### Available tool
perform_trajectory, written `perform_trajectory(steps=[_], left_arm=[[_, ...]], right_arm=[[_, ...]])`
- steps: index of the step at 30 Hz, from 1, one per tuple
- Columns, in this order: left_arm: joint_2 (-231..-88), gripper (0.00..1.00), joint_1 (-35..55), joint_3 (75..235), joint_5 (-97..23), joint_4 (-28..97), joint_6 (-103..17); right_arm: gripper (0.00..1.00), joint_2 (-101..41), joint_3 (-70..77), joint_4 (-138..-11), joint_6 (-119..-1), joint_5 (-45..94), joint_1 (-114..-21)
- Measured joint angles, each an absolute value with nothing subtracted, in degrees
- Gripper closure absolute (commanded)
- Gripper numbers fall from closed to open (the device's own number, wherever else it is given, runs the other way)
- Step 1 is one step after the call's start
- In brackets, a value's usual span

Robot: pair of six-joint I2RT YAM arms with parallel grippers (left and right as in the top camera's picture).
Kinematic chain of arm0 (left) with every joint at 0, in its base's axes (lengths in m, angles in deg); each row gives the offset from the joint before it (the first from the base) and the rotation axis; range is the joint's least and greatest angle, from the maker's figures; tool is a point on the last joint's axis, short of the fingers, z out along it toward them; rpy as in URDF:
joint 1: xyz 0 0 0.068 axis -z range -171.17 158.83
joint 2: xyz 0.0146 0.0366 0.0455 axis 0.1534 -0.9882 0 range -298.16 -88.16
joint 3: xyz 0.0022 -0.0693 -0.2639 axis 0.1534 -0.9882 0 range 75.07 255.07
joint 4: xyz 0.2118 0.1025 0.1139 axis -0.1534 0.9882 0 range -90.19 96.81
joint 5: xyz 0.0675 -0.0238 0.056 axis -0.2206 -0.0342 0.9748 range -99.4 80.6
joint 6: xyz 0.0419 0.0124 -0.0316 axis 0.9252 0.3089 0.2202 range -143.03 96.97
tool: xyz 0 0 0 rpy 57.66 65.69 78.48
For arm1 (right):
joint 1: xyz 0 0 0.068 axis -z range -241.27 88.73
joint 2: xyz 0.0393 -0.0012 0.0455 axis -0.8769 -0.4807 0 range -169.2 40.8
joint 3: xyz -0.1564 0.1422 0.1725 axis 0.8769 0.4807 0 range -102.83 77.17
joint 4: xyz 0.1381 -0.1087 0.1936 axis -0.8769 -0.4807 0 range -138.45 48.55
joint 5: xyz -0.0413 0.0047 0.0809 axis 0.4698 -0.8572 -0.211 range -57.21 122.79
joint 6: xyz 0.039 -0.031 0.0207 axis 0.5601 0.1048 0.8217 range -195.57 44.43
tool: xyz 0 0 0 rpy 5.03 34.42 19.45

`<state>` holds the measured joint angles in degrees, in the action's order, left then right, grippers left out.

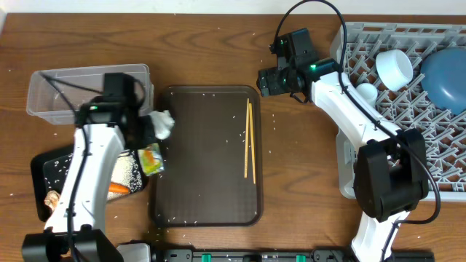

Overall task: Sort waste into correct bins and load items into the dishwasher rack
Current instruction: 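Carry the tissue and wrapper left to the clear plastic bin, then open the left gripper to drop them into the clear bin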

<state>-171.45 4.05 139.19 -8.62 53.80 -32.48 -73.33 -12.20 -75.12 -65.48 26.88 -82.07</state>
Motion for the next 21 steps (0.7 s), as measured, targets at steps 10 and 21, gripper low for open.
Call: perform_trajectory(steps=[10, 21], left_arm=[[-171.4, 0.94, -7.0, 139.2, -4.2, 56.1, -41.9], [-171.4, 0.94, -4.1, 139.2, -3.8, 47.7, -42.8]], right_arm=[[0.14, -73.3, -12.2, -75.1, -65.5, 26.9, -82.1], [0.14, -73.3, -12.2, -74.7, -65.5, 26.9, -82.1]])
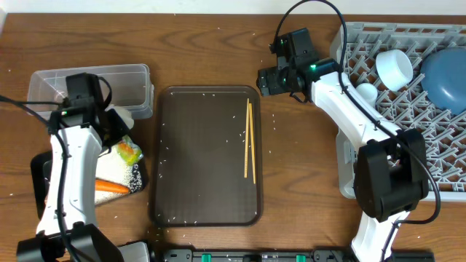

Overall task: Sort waste into correct bins and load items into the dishwasher rack
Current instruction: 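Open the left gripper to drop them into the clear bin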

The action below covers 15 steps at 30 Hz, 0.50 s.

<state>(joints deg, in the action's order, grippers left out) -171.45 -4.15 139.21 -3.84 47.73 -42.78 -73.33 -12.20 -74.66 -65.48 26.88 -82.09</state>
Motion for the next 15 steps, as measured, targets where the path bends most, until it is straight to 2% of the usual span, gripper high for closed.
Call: perform_trajectory(steps=[15], left_arm=[[-172.0, 0.94, -3.7, 140.4, -2.7, 18.2, -43.0]], right_arm=[[0.14, -73.3, -12.2, -74.6, -65.5, 26.9, -82.1]])
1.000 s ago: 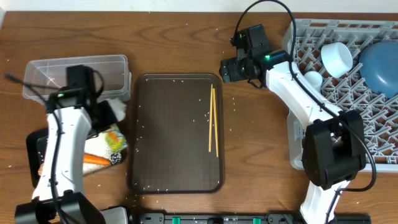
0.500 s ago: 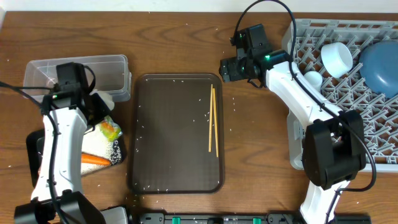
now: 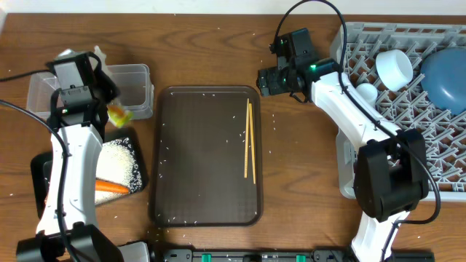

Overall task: Sort waste into correct bins and load items into the dishwasher rack
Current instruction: 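Open the left gripper to drop them into the clear bin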

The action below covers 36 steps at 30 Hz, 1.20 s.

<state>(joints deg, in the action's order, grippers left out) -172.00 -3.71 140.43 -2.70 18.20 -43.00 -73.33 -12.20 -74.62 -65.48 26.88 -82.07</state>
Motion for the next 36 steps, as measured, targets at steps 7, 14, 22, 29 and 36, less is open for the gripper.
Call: perform_trajectory(steps=[7, 14, 22, 29, 36], left_arm=[[-180.2, 0.65, -3.7, 141.2, -1.7, 6.8, -43.2], [-187.3, 0.01, -3.7, 141.2, -1.7, 2.8, -43.4], [-180.8, 0.02, -2.7, 141.2, -3.1, 3.8, -41.1], [-170.2, 0.02, 9.2, 141.5, -6.8, 15.0, -33.0], [-170.7, 0.02, 20.4, 141.6, -7.9, 28.9, -31.1]], right_arm=[[0.14, -73.3, -12.2, -74.7, -65.5, 26.9, -82.1], [0.14, -73.3, -12.2, -74.9, -65.5, 26.9, -82.1], [0.15, -73.3, -12.2, -74.7, -65.5, 26.9, -82.1], [0.16, -73.3, -12.2, -74.3, -65.5, 26.9, -82.1], [0.15, -73.3, -12.2, -74.8, -65.5, 22.4, -81.8]])
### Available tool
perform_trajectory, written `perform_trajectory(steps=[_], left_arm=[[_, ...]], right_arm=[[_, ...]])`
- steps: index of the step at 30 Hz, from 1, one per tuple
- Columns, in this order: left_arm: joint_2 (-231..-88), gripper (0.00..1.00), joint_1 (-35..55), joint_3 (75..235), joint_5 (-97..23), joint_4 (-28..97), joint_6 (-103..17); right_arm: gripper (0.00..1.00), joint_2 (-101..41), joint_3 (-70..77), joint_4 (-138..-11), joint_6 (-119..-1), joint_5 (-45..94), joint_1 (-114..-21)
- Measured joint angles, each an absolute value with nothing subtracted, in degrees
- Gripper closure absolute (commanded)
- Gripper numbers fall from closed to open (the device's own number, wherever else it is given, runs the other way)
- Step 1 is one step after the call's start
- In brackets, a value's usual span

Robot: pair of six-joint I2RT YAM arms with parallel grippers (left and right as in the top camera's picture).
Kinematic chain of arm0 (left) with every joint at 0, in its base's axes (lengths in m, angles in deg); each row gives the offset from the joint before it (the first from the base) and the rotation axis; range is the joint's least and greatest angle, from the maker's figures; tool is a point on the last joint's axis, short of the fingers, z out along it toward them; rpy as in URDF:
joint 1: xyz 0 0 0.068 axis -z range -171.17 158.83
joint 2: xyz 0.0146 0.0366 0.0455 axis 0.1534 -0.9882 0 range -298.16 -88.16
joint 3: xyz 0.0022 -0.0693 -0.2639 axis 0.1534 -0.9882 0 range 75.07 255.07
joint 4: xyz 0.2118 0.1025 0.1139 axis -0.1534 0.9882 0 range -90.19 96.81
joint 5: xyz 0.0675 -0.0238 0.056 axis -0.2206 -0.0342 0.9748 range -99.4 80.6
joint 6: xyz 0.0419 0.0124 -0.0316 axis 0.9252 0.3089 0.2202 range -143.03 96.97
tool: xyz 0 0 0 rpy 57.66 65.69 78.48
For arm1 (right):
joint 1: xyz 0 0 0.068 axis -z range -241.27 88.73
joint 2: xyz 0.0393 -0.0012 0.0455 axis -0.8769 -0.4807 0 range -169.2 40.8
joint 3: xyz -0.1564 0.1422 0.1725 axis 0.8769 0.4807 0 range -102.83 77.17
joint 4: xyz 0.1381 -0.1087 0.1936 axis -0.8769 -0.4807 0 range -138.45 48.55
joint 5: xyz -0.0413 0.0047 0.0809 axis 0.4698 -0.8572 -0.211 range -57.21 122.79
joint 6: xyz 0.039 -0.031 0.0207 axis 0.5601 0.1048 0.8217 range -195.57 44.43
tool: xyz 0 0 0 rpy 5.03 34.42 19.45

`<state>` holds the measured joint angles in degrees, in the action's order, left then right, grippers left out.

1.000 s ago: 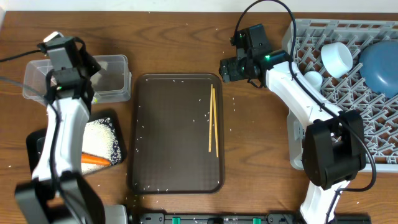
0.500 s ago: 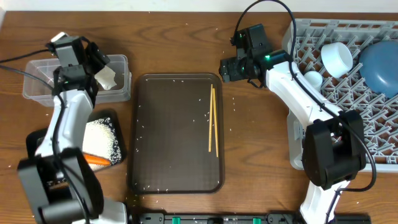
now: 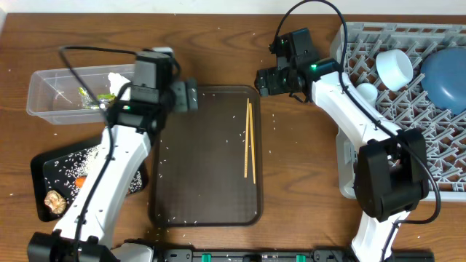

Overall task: Sort waste into correct bins and load items into the dishwasher rack
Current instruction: 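Open the left gripper to drop them into the clear bin, then lower the right gripper onto the wooden chopsticks and grasp them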

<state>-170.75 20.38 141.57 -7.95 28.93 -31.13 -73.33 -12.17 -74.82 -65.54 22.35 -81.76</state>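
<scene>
The clear plastic bin (image 3: 51,94) at the far left holds a crumpled wrapper (image 3: 86,97) and a white tissue (image 3: 116,80). My left gripper (image 3: 188,95) hovers at the top-left corner of the brown tray (image 3: 196,182), open and empty. A pair of chopsticks (image 3: 248,142) lies on the tray's right side. My right gripper (image 3: 261,81) hangs just off the tray's top-right corner, above the chopsticks' far end, open and empty. The grey dishwasher rack (image 3: 437,164) on the right holds a white cup (image 3: 395,68) and a blue bowl (image 3: 445,76).
A black food tray (image 3: 44,171) at the front left holds rice, a carrot piece (image 3: 81,181) and a brown scrap (image 3: 54,200). Rice grains are scattered on the brown tray. A small white item (image 3: 366,92) sits in the rack's left side.
The wrapper and tissue, held by my left gripper at the bin's rim, now lie in the bin. The left gripper has moved right to the tray's top-left corner. The right arm is unchanged.
My left gripper held the tissue and wrapper by the brown tray's left edge, then over the black food tray, then at the clear bin. Now both lie in the bin and the gripper is back at the tray. The right arm stayed put.
</scene>
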Motion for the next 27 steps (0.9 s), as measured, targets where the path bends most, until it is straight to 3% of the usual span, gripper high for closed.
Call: perform_trajectory(steps=[8, 15, 22, 27], left_arm=[[-170.8, 0.02, 15.4, 141.5, -4.9, 34.1, -41.8], [-170.8, 0.02, 14.0, 141.5, -4.3, 37.3, -45.8], [-170.8, 0.02, 14.0, 141.5, -4.3, 37.3, -46.8], [-170.8, 0.02, 14.0, 141.5, -4.3, 37.3, -46.9]], right_arm=[[0.23, -73.3, -12.2, -80.5, -65.7, 10.2, -83.5], [0.35, -74.2, -12.1, -86.6, -62.5, 11.6, -90.5], [0.34, -77.9, -12.1, -86.9, -58.3, 12.2, -94.4], [0.4, -81.5, -12.0, -87.3, -54.6, 13.2, -94.7]])
